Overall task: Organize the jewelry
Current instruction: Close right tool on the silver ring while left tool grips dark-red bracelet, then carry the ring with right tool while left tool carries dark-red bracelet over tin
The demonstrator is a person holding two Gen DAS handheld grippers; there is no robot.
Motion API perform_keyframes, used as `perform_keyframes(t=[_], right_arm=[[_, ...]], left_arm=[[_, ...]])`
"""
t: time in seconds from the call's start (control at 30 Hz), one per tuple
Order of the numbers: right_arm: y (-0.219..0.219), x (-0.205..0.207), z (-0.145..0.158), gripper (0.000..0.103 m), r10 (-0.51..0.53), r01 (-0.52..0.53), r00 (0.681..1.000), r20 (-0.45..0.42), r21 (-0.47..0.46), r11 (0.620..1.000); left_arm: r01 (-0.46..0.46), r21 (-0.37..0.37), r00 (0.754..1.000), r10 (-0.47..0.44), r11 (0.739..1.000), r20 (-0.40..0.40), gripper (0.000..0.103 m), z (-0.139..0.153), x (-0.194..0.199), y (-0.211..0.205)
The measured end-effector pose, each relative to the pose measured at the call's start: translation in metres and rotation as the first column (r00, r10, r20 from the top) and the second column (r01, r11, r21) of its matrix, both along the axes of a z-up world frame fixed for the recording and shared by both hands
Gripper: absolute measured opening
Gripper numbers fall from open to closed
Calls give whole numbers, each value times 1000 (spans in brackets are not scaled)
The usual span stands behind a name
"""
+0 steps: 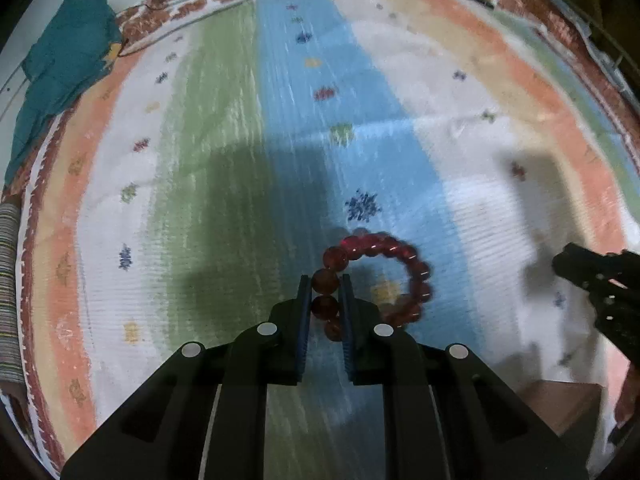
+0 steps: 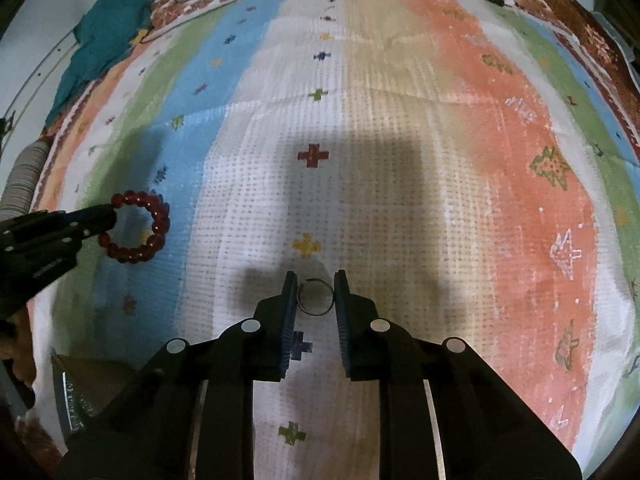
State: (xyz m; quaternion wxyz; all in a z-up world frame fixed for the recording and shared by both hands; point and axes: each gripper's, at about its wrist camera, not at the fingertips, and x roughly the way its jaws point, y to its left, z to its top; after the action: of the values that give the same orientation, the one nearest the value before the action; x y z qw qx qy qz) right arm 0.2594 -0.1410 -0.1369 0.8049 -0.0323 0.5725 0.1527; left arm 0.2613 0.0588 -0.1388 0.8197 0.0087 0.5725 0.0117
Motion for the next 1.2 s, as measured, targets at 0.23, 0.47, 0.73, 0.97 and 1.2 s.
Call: perform_keyframes(t=[0.23,0.47,0.73,0.97,1.2], right_arm=[[-5,-11,16,19,-6,6,999,41,-2,1000],[-6,-23,31,19,-4,3,997,82,20,1000],[-2,-37,50,19,11,-13,993,121,19,1000],[4,-53,71,19,35,-42,983,180,34,999],[9,-69,83,19,61,-71,973,221,40,997]], left_arm=[[20,-43,998,-18,999,52,13,25,-18,-9],[51,-61,994,-45,997,101,13,48,-31,-20],[62,-72,987,-51,995,153,13,69,-45,-24],[81,-97,978,-60,992,201,13,88,-68,-29],[96,-116,970,-66,989,234,13,99,-85,-34]])
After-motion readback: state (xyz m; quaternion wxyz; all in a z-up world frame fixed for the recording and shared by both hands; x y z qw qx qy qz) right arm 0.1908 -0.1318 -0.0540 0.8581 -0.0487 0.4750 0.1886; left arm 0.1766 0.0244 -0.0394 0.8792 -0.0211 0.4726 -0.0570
